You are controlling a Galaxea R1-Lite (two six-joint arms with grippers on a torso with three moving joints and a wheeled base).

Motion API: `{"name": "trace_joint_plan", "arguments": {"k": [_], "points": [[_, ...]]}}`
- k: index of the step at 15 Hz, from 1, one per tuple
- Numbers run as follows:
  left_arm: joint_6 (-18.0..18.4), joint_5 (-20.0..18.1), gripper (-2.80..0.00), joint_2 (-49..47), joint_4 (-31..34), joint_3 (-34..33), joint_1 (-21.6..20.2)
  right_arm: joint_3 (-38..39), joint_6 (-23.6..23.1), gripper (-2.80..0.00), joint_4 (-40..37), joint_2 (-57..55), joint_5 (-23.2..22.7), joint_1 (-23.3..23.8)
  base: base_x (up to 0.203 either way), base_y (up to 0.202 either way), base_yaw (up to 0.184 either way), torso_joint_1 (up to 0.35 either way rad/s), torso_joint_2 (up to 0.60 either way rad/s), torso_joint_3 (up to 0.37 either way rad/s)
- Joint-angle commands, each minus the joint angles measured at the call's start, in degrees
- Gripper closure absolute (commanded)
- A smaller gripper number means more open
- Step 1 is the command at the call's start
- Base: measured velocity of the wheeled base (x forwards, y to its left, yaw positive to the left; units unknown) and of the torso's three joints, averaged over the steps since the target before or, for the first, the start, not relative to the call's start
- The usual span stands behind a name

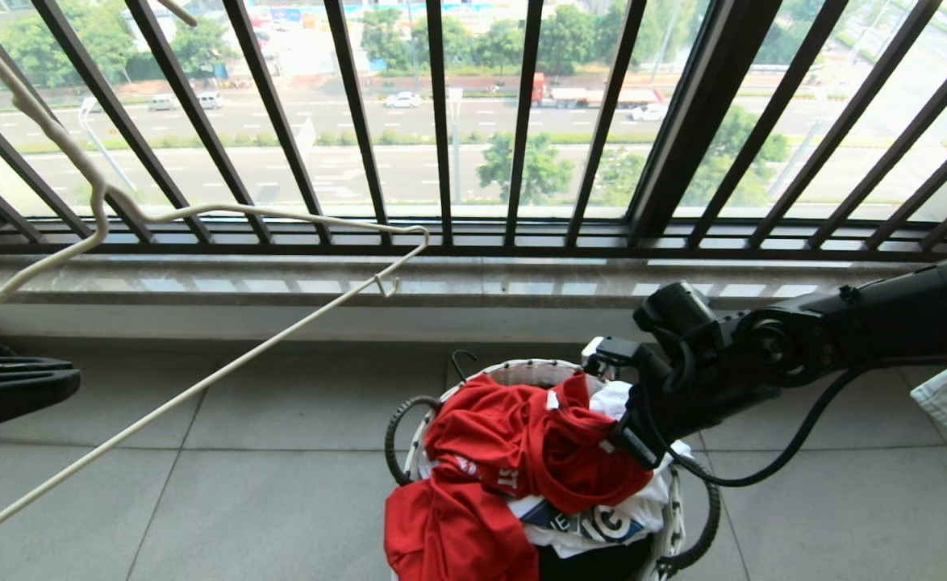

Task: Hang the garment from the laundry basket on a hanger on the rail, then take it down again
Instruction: Pick up clothes from the basket

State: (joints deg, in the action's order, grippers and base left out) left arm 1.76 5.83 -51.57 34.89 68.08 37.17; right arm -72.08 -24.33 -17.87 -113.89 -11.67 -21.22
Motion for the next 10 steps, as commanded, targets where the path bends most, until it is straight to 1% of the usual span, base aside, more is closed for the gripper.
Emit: {"name": "trace_joint_plan", "arguments": {"k": [1,3,5,8,10], "points": [[0.00,-0.03,0.00,0.24,0.18,0.03,0.00,0.58,0.97,0.00,-3.09,5.60,0.81,-0.05,0.000,0.000,0.000,0.000,0.00,0.000],[0.00,-0.03,0.00,0.03,0.18,0.03,0.00,0.62,2.79,0.00,-6.79,9.89,1.21,-0.06,0.000,0.000,0.000,0.000,0.00,0.000],[0.00,-0.03,0.00,-0.47,0.09,-0.06,0.00,0.63,4.44,0.00,-12.07,13.42,3.53,-0.34,0.000,0.000,0.000,0.000,0.00,0.000],[-0.09,-0.07,0.00,-0.87,-0.08,-0.06,0.00,0.55,11.88,0.00,-14.48,17.35,6.46,-1.70,0.000,0.000,0.000,0.000,0.00,0.000],[-0.17,-0.12,0.00,-0.90,-0.17,0.03,0.00,0.54,15.33,0.00,-14.91,20.12,9.35,-3.48,0.000,0.000,0.000,0.000,0.00,0.000]]}}
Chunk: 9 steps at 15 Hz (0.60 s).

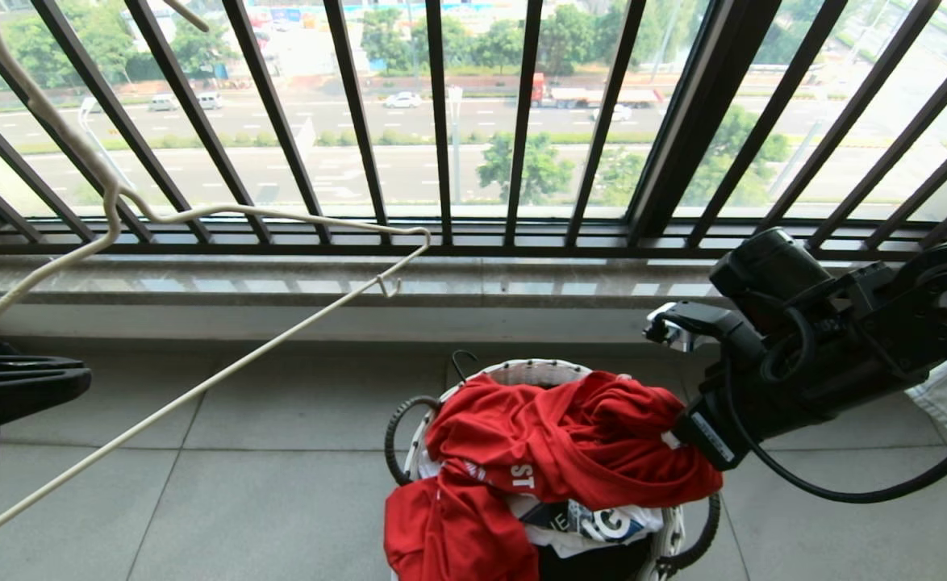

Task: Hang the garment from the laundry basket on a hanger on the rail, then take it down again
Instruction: Pick up clothes from the basket

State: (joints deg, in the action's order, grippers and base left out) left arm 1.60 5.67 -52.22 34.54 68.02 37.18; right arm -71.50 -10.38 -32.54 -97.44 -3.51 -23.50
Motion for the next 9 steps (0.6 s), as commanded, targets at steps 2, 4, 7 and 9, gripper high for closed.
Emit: {"name": "trace_joint_plan", "arguments": {"k": [2,4,7,9], "points": [[-0.12,0.04,0.00,-0.42,0.09,0.09,0.00,-0.01,4.19,0.00,-0.56,6.50,4.24,-3.37,0.000,0.000,0.000,0.000,0.00,0.000],[-0.13,0.04,0.00,-0.33,0.15,0.04,0.00,0.20,4.73,0.00,-0.60,8.46,8.96,-4.66,0.000,0.000,0.000,0.000,0.00,0.000],[-0.10,0.04,0.00,-0.33,0.18,0.00,0.00,0.22,4.97,0.00,0.81,10.05,13.57,-5.18,0.000,0.000,0.000,0.000,0.00,0.000],[-0.10,0.04,0.00,-0.07,0.18,0.09,0.00,1.33,4.91,0.00,4.60,11.96,13.53,-5.79,0.000,0.000,0.000,0.000,0.00,0.000]]}}
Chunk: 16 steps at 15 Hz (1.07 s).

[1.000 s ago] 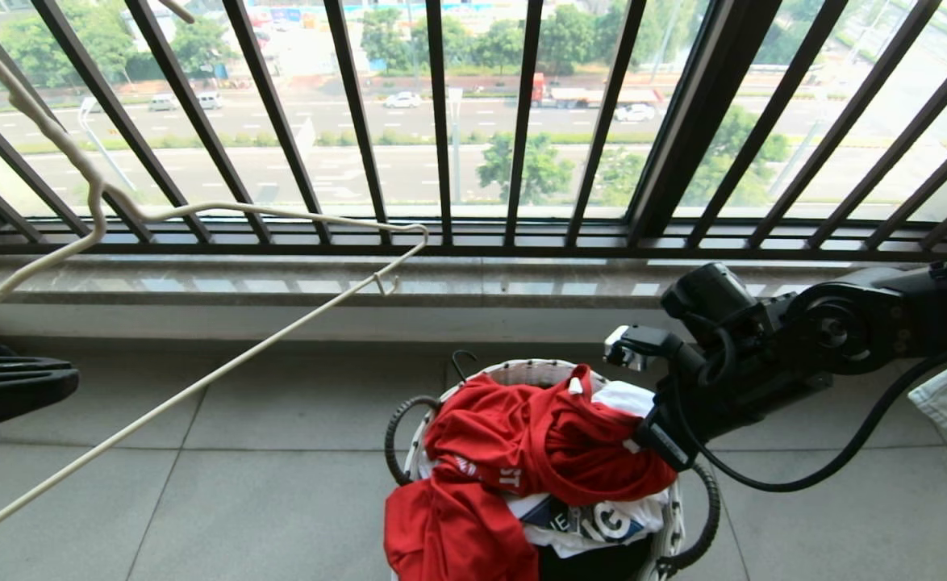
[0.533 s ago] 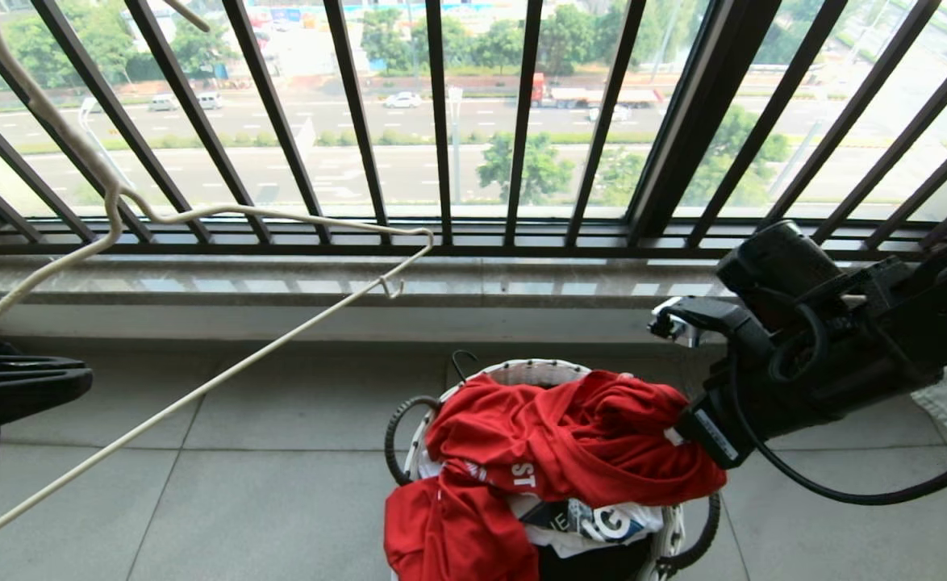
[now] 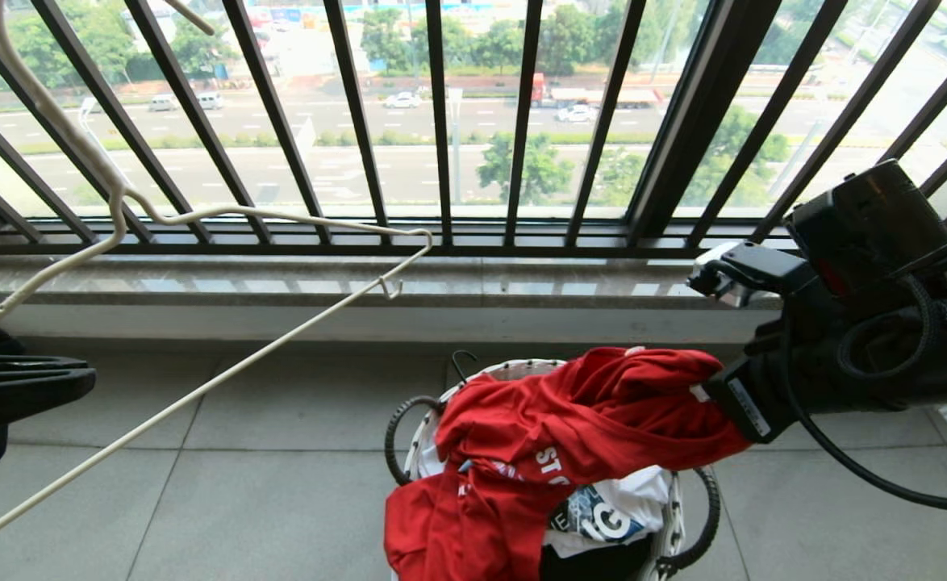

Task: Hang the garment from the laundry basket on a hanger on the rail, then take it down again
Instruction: Pick up clothes from the basket

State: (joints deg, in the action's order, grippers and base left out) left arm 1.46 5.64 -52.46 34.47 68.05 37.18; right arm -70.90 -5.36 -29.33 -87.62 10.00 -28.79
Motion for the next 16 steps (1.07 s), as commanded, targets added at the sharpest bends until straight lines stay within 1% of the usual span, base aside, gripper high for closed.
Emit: {"name": "trace_joint_plan", "arguments": {"k": [1,3,5,9,11,13,14,16], "points": [[0.04,0.07,0.00,0.34,0.15,0.07,0.00,1.85,-0.21,0.00,4.03,3.32,-0.04,-1.78,0.000,0.000,0.000,0.000,0.00,0.000],[0.13,0.07,0.00,0.43,0.24,0.07,0.00,3.48,-0.55,0.00,9.93,4.50,0.18,-4.50,0.000,0.000,0.000,0.000,0.00,0.000],[0.13,0.08,0.00,0.77,0.24,0.07,0.00,3.74,-1.33,0.00,13.57,5.65,0.20,-6.12,0.000,0.000,0.000,0.000,0.00,0.000],[0.13,0.16,0.00,1.02,0.15,0.24,0.00,4.13,-3.90,0.00,22.20,7.27,-1.32,-7.79,0.000,0.000,0.000,0.000,0.00,0.000],[0.13,0.24,0.00,1.43,-0.10,0.36,0.00,3.93,-5.54,0.00,28.21,6.54,-1.71,-7.99,0.000,0.000,0.000,0.000,0.00,0.000],[0.13,0.82,0.00,1.66,-0.11,0.51,0.00,3.17,-5.83,0.00,34.12,4.37,-1.60,-9.30,0.000,0.000,0.000,0.000,0.00,0.000],[0.13,1.22,0.00,1.57,-0.20,0.51,0.00,2.64,-5.88,0.00,35.76,3.54,-1.52,-10.25,0.000,0.000,0.000,0.000,0.00,0.000],[0.13,1.32,0.00,1.48,-0.20,0.59,0.00,1.86,-5.89,0.00,36.01,3.59,-1.40,-12.53,0.000,0.000,0.000,0.000,0.00,0.000]]}}
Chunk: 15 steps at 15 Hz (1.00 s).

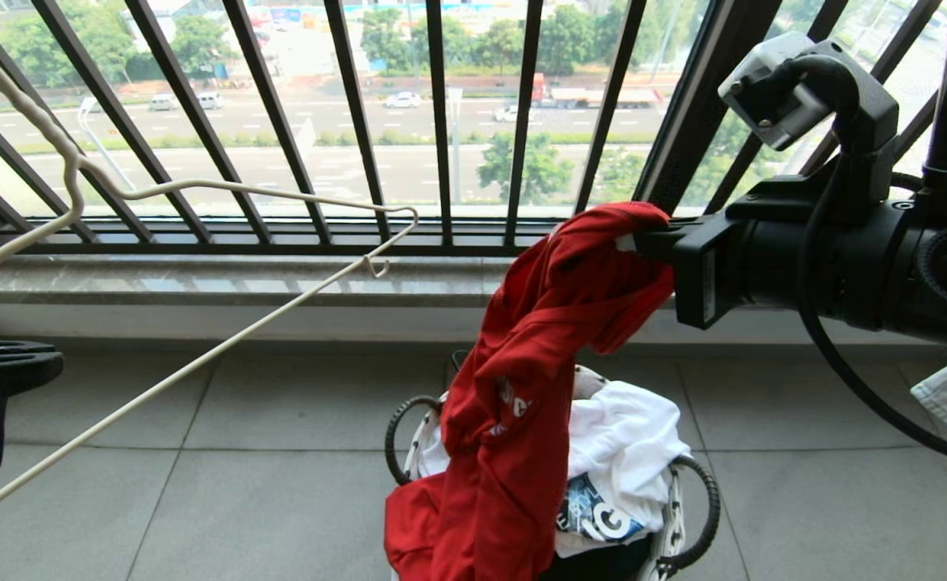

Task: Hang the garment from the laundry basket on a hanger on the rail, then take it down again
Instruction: Pick up clothes from the basket

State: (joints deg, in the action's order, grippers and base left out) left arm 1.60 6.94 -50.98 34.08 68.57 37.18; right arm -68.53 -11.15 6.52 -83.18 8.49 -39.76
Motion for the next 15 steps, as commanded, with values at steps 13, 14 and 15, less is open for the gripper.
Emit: {"name": "trace_joint_plan", "arguments": {"k": [13,14,15], "points": [[-0.10,0.89,0.00,-0.82,0.19,0.16,0.00,10.19,4.86,0.00,-4.74,-4.74,-5.70,1.87,0.000,0.000,0.000,0.000,0.00,0.000],[-0.10,0.89,0.00,-0.99,0.19,0.07,0.00,10.63,4.88,0.00,-4.77,-6.98,-8.92,4.92,0.000,0.000,0.000,0.000,0.00,0.000],[-0.10,0.89,0.00,-1.20,0.19,-0.07,0.00,10.85,4.78,0.00,-4.95,-9.51,-13.00,7.62,0.000,0.000,0.000,0.000,0.00,0.000]]}}
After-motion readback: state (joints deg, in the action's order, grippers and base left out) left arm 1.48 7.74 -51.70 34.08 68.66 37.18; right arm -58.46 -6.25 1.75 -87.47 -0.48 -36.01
